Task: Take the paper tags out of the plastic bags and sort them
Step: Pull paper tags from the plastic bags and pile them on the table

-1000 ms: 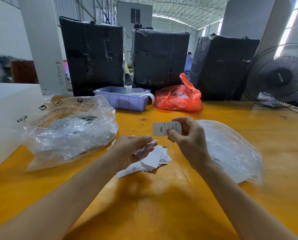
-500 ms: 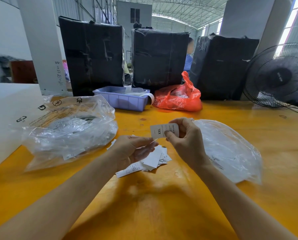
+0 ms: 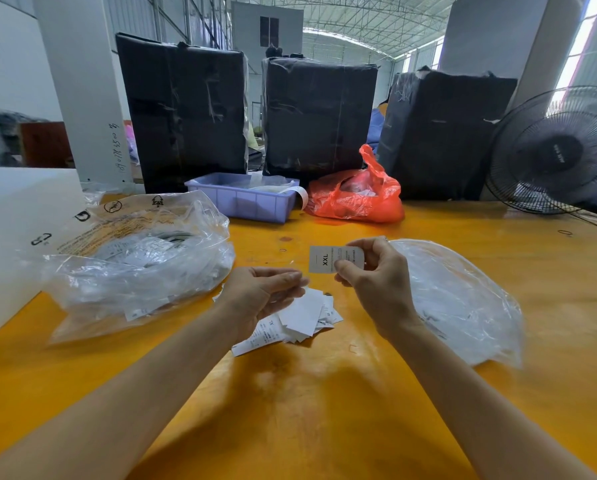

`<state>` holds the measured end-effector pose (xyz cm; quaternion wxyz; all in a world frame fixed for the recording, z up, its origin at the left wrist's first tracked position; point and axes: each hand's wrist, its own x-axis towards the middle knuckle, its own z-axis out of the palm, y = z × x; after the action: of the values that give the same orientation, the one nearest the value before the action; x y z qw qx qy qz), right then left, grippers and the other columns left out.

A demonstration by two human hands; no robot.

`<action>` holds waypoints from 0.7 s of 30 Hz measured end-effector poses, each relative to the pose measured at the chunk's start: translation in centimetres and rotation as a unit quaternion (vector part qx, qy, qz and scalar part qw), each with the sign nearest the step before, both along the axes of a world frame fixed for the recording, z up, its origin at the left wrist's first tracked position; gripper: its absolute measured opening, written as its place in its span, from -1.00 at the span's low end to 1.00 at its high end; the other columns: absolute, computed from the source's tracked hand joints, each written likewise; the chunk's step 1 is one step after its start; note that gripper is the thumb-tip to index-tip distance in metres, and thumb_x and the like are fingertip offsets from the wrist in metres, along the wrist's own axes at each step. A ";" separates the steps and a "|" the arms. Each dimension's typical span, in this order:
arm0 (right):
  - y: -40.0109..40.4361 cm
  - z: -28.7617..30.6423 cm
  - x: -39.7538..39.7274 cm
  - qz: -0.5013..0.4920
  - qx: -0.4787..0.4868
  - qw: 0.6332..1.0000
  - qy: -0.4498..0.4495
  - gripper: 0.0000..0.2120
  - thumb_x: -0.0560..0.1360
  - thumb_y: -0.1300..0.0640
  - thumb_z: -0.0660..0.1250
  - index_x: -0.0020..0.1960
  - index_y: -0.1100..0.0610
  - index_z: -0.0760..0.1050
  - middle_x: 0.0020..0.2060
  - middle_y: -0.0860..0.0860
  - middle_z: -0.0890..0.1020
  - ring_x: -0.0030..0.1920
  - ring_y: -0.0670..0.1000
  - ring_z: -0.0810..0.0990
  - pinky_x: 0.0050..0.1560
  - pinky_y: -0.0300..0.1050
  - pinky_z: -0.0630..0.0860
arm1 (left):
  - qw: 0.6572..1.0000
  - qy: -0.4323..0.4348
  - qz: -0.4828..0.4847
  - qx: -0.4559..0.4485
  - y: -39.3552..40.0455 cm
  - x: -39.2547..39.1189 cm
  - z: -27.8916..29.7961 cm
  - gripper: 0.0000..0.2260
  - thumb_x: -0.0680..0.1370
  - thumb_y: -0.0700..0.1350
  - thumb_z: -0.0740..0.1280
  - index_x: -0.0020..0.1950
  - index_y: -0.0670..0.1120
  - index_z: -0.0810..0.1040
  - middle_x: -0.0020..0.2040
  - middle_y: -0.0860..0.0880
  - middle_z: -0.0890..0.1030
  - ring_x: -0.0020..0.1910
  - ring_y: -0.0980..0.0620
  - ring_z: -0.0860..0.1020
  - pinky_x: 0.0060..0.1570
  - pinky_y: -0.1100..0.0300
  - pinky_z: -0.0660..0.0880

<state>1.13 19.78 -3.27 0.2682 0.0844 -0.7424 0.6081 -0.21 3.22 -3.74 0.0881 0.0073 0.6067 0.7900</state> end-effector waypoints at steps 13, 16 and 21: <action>0.0 0.1 0.1 0.047 -0.048 0.996 -0.064 -0.78 0.43 0.36 0.39 -0.12 0.09 0.44 -0.15 0.13 0.60 -0.22 0.02 0.63 -0.27 -0.28 0.58 | 1.000 0.026 -0.001 -0.004 0.2 0.0 -0.2 -0.93 0.41 -0.27 0.42 -0.12 -0.22 0.62 -0.24 -0.13 0.70 -0.32 0.05 0.67 -0.33 0.30 0.58; -0.1 0.0 0.1 0.058 -0.053 0.994 -0.082 -0.78 0.43 0.37 0.39 -0.11 0.10 0.44 -0.17 0.12 0.60 -0.25 0.01 0.62 -0.24 -0.22 0.61 | 1.000 0.017 0.002 0.005 0.2 0.0 -0.1 -0.92 0.39 -0.27 0.43 -0.13 -0.23 0.62 -0.26 -0.13 0.69 -0.34 0.05 0.67 -0.32 0.29 0.59; -0.2 0.0 0.0 0.074 -0.071 0.988 -0.112 -0.80 0.42 0.37 0.40 -0.08 0.14 0.46 -0.18 0.13 0.61 -0.29 0.00 0.62 -0.18 -0.15 0.62 | 1.000 0.008 0.001 0.006 0.4 0.1 -0.2 -0.90 0.41 -0.23 0.43 -0.11 -0.22 0.62 -0.27 -0.12 0.70 -0.34 0.05 0.67 -0.30 0.26 0.60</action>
<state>1.18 19.61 -3.27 0.1428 0.0512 -0.7142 0.6833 -0.16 3.59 -3.94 0.0820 0.0134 0.6025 0.7937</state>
